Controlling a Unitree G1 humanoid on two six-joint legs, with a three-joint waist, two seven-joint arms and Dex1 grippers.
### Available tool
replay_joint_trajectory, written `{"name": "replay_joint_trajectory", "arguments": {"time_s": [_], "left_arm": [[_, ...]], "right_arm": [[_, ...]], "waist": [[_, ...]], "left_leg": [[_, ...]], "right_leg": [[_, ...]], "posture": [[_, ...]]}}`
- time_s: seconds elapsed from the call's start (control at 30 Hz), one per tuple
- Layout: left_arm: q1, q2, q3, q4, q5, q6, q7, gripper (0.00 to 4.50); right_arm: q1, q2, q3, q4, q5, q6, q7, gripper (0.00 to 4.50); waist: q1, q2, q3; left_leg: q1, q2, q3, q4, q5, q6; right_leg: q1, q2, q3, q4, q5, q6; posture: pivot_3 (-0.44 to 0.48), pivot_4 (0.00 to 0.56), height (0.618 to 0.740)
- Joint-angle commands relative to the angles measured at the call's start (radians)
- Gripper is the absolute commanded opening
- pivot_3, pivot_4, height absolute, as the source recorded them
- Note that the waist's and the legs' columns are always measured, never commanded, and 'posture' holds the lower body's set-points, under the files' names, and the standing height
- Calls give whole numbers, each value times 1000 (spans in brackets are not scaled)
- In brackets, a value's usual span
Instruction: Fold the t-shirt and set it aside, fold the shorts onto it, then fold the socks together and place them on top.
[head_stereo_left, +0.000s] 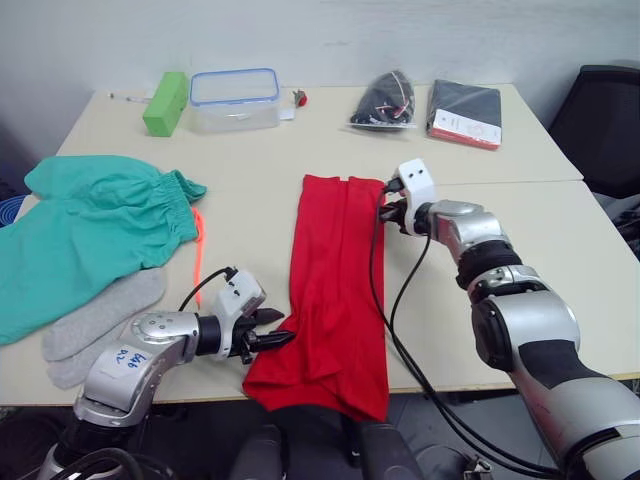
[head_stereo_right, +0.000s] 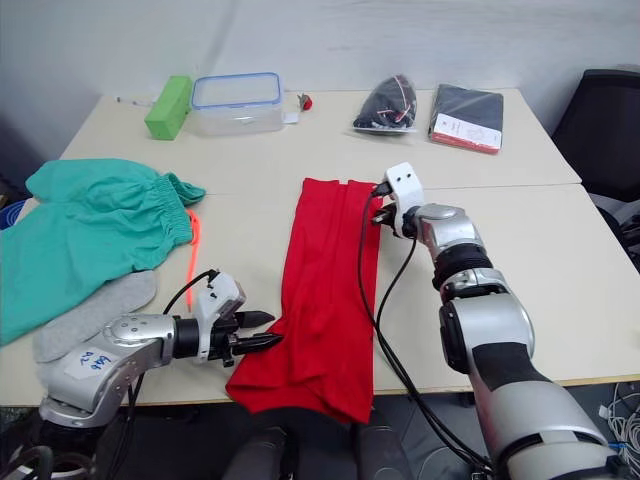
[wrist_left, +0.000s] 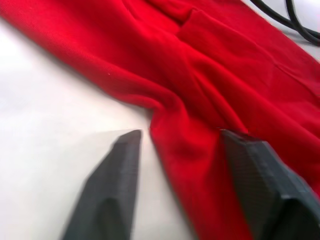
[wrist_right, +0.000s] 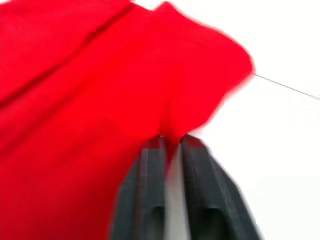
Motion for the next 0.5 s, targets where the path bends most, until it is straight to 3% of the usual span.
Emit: {"name": "replay_joint_trajectory", "arguments": {"time_s": [0.03, 0.1, 0.2, 0.37, 0.5], "left_arm": [[-14, 71, 63, 14, -65, 29, -58, 3908], [-38, 109, 87, 39, -100, 36, -94, 4500], [-107, 134, 108, 121, -120, 33, -109, 4500], [-370, 100, 54, 412, -81, 26, -105, 4500], [-557, 23, -49, 667, -5, -43, -130, 4500]], "right_arm": [[52, -52, -22, -230, 52, 73, 81, 2037], [129, -94, -21, -417, 89, 174, 132, 2766], [250, -157, -27, -696, 151, 351, 174, 3789], [505, -247, -82, -1191, 328, 754, 182, 3789], [674, -285, -90, -1440, 417, 895, 167, 3789]], "waist": [[-5, 0, 0], [-5, 1, 0], [2, 1, 1], [35, 1, 1], [47, 1, 1]], "left_leg": [[0, 0, 0, 0, 0, 0], [0, 0, -1, -1, 0, 0], [-1, 0, -2, -1, 0, 0], [-3, 0, -4, 0, 0, 0], [-3, -1, -3, 1, 0, 0]], "right_leg": [[0, 0, 0, 0, 0, 0], [0, 0, -1, 0, 0, 0], [0, 0, -2, 0, 0, 0], [0, -1, -4, -2, 0, 0], [0, 0, -6, -2, 0, 0]], "posture": [[0, 150, 740], [0, 150, 740], [0, 150, 740], [0, 150, 740], [0, 150, 740]]}}
